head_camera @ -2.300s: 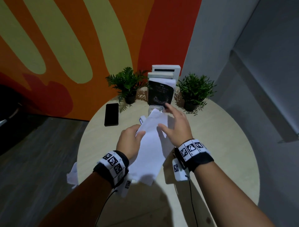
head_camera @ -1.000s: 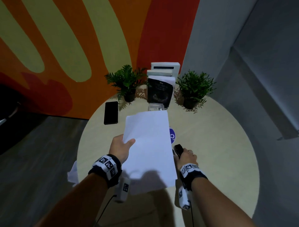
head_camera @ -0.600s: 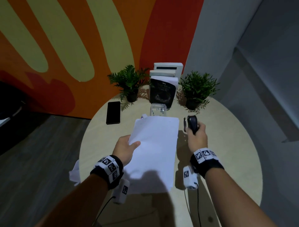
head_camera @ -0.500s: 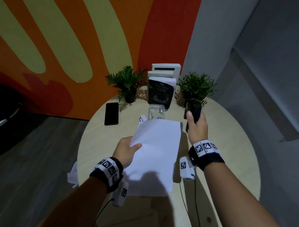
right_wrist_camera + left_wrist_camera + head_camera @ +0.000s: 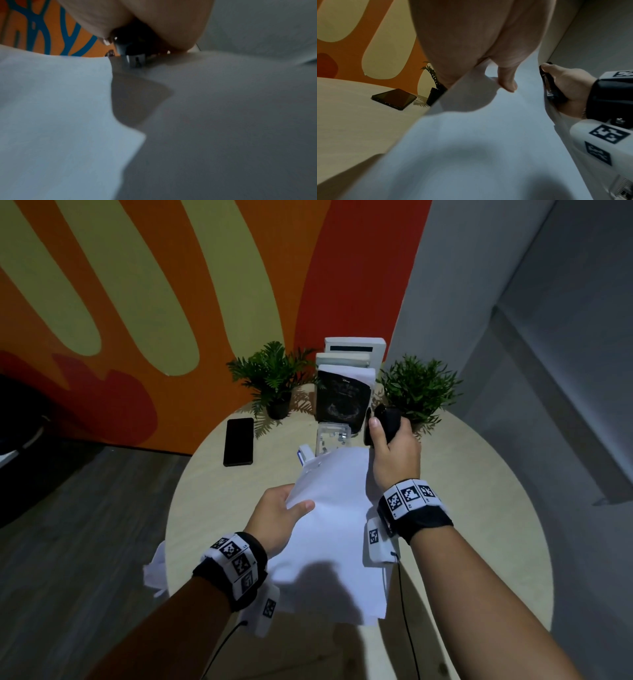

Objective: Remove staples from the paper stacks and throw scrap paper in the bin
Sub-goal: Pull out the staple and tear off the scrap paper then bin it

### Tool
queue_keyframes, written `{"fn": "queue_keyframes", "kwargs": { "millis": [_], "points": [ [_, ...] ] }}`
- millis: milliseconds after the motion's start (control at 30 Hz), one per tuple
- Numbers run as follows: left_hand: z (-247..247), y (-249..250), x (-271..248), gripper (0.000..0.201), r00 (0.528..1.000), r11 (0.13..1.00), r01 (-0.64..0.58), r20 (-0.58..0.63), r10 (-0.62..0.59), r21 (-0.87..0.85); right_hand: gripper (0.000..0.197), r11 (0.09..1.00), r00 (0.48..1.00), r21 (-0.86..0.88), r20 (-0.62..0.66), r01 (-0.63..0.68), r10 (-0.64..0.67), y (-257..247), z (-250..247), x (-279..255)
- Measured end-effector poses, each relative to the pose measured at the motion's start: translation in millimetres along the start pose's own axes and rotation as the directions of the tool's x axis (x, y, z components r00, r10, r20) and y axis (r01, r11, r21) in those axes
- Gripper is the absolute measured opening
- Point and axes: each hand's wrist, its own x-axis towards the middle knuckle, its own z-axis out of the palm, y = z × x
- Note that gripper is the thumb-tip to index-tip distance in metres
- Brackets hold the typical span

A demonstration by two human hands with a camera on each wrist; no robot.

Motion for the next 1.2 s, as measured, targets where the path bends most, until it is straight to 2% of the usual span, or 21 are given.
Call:
{"fn": "queue_keyframes", "kwargs": {
  "millis": [233, 400, 533, 667, 867, 967, 1067, 1200],
  "points": [
    [-3, -3, 1, 0.013, 1.0, 0.999, 0.001, -0.031, 0.001, 0.053, 0.042, 0.989, 0.999, 0.141, 0.005, -0.051, 0.05, 4, -2, 1],
    [-6, -4, 4, 0.01, 0.99, 0.991, 0.013, -0.143, 0.007, 0.134, 0.043, 0.918, 0.959, 0.37, -0.179, -0.143, 0.221, 7, -15, 11],
    [-13, -10, 5, 0.011, 0.988, 0.986, 0.025, -0.156, 0.001, 0.163, 0.043, 0.93, 0.969, 0.346, -0.16, -0.123, 0.187, 12, -19, 15],
    [-14, -13, 8, 0.008, 0.985, 0.984, 0.032, -0.175, 0.0, 0.175, 0.044, 0.916, 0.965, 0.376, -0.159, -0.137, 0.209, 18, -19, 9],
    [-22, -17, 6, 0.008, 0.976, 0.975, 0.043, -0.219, 0.006, 0.218, 0.044, 0.889, 0.937, 0.385, -0.137, -0.249, 0.322, 49, -14, -12],
    [-22, -18, 3, 0.009, 0.985, 0.971, 0.049, -0.174, -0.008, 0.235, 0.043, 0.913, 0.95, 0.344, -0.138, -0.219, 0.279, 46, -15, -19],
    [-19, -18, 2, 0.013, 0.992, 0.957, 0.014, -0.125, 0.024, 0.29, 0.044, 0.95, 0.975, 0.3, -0.17, -0.086, 0.142, 23, -23, -15],
    [-11, -8, 0, 0.018, 0.994, 0.96, -0.028, -0.091, 0.055, 0.278, 0.045, 0.988, 0.997, 0.156, -0.071, -0.002, 0.013, -3, -15, -6]
  ]
}}
